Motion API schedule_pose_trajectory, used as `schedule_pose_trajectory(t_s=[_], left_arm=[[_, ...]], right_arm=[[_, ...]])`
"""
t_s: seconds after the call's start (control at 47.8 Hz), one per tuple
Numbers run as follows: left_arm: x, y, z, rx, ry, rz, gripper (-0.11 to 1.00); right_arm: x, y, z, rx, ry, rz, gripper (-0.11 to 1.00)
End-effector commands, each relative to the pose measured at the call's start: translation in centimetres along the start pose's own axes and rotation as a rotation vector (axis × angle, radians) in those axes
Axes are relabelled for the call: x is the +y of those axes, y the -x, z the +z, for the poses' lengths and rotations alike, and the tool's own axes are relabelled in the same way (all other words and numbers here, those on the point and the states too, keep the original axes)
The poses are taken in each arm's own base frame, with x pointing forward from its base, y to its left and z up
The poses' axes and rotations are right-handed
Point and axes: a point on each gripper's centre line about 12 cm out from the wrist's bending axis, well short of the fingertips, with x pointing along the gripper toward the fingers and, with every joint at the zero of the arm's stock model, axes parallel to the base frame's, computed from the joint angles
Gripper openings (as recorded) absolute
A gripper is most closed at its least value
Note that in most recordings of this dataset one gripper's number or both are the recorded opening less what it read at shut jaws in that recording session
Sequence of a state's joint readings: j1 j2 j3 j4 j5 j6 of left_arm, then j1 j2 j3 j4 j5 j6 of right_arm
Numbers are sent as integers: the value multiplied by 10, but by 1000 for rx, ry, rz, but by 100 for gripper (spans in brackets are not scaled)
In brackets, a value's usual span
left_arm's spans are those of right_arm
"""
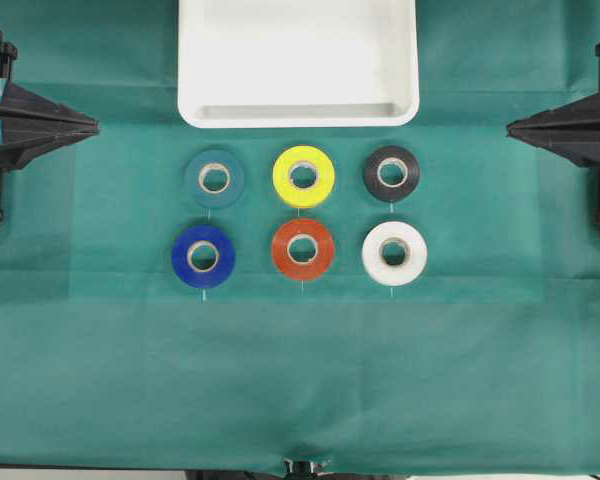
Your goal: Place the tape from the fixed location into the white case.
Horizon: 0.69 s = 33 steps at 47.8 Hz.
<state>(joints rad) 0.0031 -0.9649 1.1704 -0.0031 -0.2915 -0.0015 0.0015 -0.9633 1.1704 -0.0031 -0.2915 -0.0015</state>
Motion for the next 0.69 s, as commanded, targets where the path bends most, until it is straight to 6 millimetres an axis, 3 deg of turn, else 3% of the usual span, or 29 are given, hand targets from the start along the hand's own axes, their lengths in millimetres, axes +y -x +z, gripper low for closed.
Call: schedule_pose_trajectory(t_s=[0.0, 0.565, 0.67], left_arm=[[-1, -3, 6, 11, 3, -4, 2], [-1, -4, 3, 34, 14, -3, 2], [-1, -4, 3, 34, 14, -6, 13]], right_arm=[[0, -2, 6, -17, -5, 0, 0], [0, -7, 7, 0, -5, 0, 0], [0, -7, 6, 6, -5, 0, 0]])
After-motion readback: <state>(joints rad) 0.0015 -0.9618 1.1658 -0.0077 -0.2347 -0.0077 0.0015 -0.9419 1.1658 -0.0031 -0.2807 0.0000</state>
